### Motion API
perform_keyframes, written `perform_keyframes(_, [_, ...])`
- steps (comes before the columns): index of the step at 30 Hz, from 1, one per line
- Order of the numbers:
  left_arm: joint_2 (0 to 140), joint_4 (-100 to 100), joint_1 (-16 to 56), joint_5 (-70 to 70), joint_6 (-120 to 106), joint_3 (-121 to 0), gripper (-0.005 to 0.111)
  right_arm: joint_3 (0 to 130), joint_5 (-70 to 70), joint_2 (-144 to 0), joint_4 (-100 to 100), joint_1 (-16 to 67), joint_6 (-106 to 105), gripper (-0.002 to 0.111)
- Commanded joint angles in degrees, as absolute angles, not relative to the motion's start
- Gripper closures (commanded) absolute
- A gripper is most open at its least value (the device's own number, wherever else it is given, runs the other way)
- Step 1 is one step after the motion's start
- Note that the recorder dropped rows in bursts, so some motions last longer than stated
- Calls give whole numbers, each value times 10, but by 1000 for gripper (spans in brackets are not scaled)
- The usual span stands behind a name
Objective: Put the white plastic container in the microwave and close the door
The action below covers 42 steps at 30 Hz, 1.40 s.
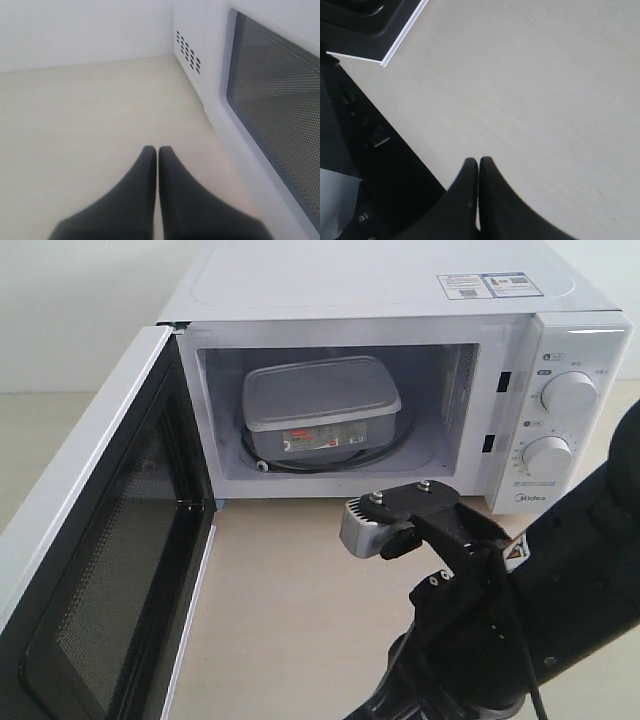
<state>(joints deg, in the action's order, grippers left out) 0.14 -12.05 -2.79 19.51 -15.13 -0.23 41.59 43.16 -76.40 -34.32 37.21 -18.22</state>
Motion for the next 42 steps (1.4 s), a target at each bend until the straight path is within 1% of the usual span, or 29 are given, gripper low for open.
perform_keyframes(1, [0, -126, -28, 194, -146, 0, 103, 412, 423, -760, -344, 371, -183, 108])
perform_keyframes(6, [0, -126, -28, 194, -146, 0, 103, 412, 414, -756, -346, 371, -183, 108])
perform_keyframes(8, [0, -126, -28, 194, -146, 0, 103, 412, 384, -745, -331, 371, -212, 108])
perform_keyframes(9, [0, -126, -28, 194, -146, 0, 103, 410, 321, -737, -336, 371, -213, 108])
perform_keyframes(13, [0, -126, -28, 194, -146, 0, 103, 371, 180, -694, -400, 371, -209, 108])
perform_keyframes(14, [0, -126, -28, 194, -146, 0, 103, 334, 109, -656, -458, 371, -209, 108])
perform_keyframes(17, [0, -126, -28, 194, -146, 0, 103, 279, 36, -586, -493, 371, -209, 108])
perform_keyframes(21, [0, -126, -28, 194, -146, 0, 103, 204, -9, -486, -491, 371, -212, 108])
perform_keyframes(25, [0, -126, -28, 194, -146, 0, 103, 133, -34, -354, -489, 364, -242, 108])
perform_keyframes(31, [0, -126, -28, 194, -146, 0, 103, 48, -39, -175, -488, 290, -273, 108])
perform_keyframes(36, [0, -126, -28, 194, -146, 0, 103, 0, -51, -56, -489, 195, -277, 108])
perform_keyframes(39, [0, -126, -28, 194, -146, 0, 103, 0, -35, 0, -489, 124, -272, 108])
perform_keyframes(42, [0, -126, -28, 194, -146, 0, 103, 0, -16, 0, -490, 59, -267, 108])
